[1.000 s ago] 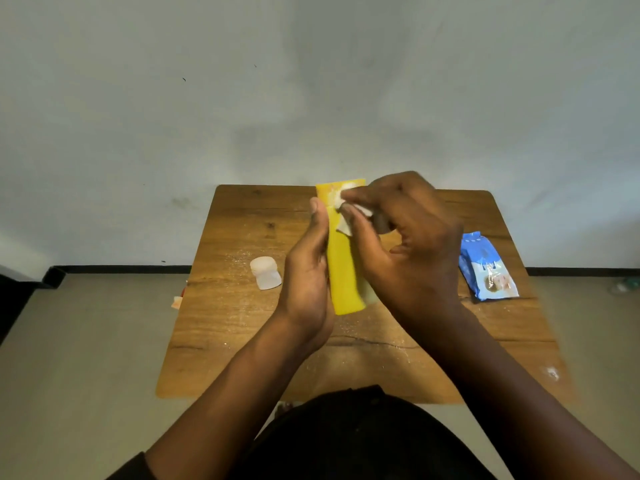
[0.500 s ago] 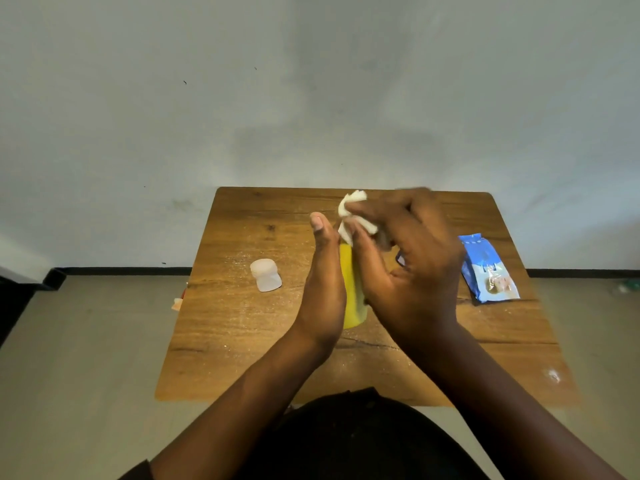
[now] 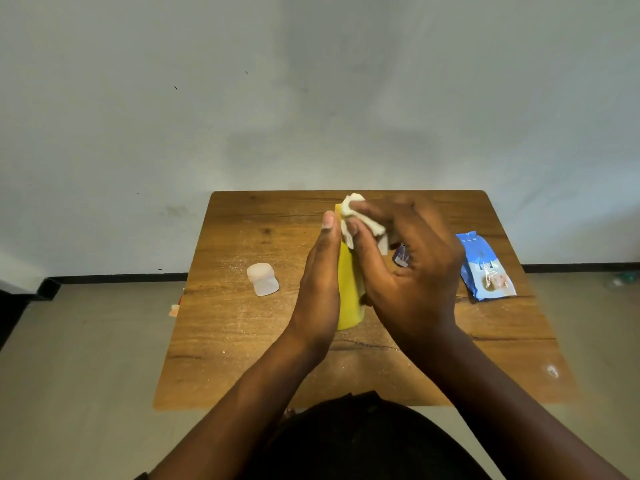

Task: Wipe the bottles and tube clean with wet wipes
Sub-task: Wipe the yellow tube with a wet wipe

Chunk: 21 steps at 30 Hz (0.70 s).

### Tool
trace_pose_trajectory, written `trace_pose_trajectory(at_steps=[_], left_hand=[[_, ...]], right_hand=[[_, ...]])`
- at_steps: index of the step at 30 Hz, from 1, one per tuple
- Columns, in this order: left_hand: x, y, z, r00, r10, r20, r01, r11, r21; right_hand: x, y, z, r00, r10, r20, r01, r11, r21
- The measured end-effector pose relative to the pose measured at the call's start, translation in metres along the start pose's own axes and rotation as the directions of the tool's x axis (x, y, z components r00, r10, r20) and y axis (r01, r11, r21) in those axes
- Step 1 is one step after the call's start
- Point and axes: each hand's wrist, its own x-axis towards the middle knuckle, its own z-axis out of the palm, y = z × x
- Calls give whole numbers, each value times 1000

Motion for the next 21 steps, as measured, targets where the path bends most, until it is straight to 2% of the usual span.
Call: trace_pose_trajectory(at_steps=[5,9,12,15,21], left_hand=[[6,-2,-8,999,-39,-33,38,999,-23],[5,-14,-3,1000,7,6,-7,1000,-31],[8,-18,-2,999,50,13,-51,998,31],[9,-19,-8,992,122,-11,-120,987,106],[12,-26,-10,996,91,-11,-85,965,250]], right_hand=[[-25,1,2,988,-64,138,71,997,-41],[-1,8,-1,994,-61,86,66,996,-67],[11,11,-3,995,-68,74,73,994,-75],[-1,12,-5,984,-114,138,128,987,-96],[-2,16,-8,966,-158,204,192,968,-162]])
